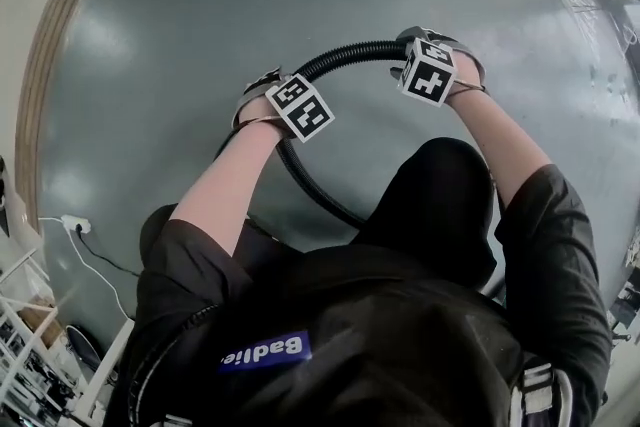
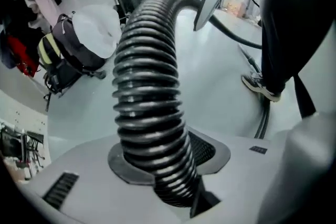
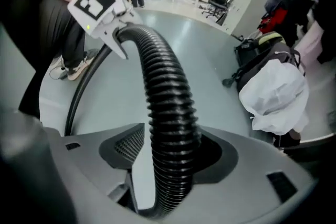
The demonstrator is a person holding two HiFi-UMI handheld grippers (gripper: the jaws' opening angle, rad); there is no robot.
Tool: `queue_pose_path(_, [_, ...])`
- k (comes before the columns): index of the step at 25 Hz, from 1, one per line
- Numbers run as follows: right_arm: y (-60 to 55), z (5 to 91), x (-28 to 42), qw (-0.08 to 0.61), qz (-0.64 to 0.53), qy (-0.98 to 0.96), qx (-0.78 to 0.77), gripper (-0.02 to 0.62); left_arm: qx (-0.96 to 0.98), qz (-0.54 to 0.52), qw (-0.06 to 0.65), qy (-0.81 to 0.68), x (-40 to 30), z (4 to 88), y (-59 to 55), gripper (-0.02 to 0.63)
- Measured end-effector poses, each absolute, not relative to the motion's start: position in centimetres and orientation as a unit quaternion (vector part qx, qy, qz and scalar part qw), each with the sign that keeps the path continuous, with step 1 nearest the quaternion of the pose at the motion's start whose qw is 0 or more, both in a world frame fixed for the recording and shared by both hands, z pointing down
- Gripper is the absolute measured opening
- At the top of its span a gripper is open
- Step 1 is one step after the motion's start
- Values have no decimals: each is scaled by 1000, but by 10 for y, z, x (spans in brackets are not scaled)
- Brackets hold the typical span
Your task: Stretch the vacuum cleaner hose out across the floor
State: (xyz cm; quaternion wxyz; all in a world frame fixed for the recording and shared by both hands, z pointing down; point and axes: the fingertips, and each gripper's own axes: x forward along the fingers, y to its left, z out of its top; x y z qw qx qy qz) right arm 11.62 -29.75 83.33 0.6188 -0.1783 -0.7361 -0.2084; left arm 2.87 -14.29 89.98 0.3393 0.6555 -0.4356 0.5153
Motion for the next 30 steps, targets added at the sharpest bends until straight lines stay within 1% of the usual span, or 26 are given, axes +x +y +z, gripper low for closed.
queue_pose_path(1, [-293, 834, 115, 627, -222, -724, -180, 266, 664, 519, 332, -424, 27, 894, -144, 184])
queue_pose_path(3, [-277, 825, 101, 626, -255, -715, -178, 272, 677, 524, 323, -404, 21, 884, -141, 184])
queue_pose_path(6, [-242, 799, 57, 593, -322, -716, -177, 272, 689, 537, 321, -365, 10, 874, -130, 184])
queue_pose_path(9, [-185, 791, 11, 551, -372, -715, -218, 272, 709, 536, 314, -332, 5, 854, -123, 184])
queue_pose_path(12, [-148, 795, -30, 515, -373, -740, -219, 268, 737, 523, 289, -315, -5, 814, -120, 183])
queue_pose_path(13, [-146, 790, -40, 511, -361, -754, -200, 236, 747, 511, 289, -313, -9, 802, -117, 183])
queue_pose_path(14, [-147, 784, -50, 509, -352, -765, -179, 108, 756, 495, 290, -315, -11, 792, -114, 187])
queue_pose_path(17, [-146, 768, -67, 513, -361, -763, -156, 109, 781, 437, 269, -357, -21, 778, -114, 212])
queue_pose_path(18, [-143, 765, -71, 516, -366, -758, -155, 109, 784, 418, 256, -380, -27, 774, -115, 287])
queue_pose_path(19, [-141, 763, -74, 519, -368, -756, -154, 109, 786, 399, 246, -404, -33, 768, -115, 330])
queue_pose_path(23, [-142, 749, -82, 535, -369, -748, -134, 109, 786, 311, 268, -463, -52, 745, -101, 352])
queue_pose_path(24, [-145, 745, -81, 541, -370, -745, -127, 112, 784, 300, 273, -470, -54, 743, -95, 365])
queue_pose_path(27, [-162, 732, -81, 553, -355, -748, -94, 114, 778, 288, 280, -482, -57, 747, -78, 368])
queue_pose_path(30, [-185, 717, -84, 562, -317, -763, -43, 121, 769, 276, 293, -496, -56, 766, -63, 374])
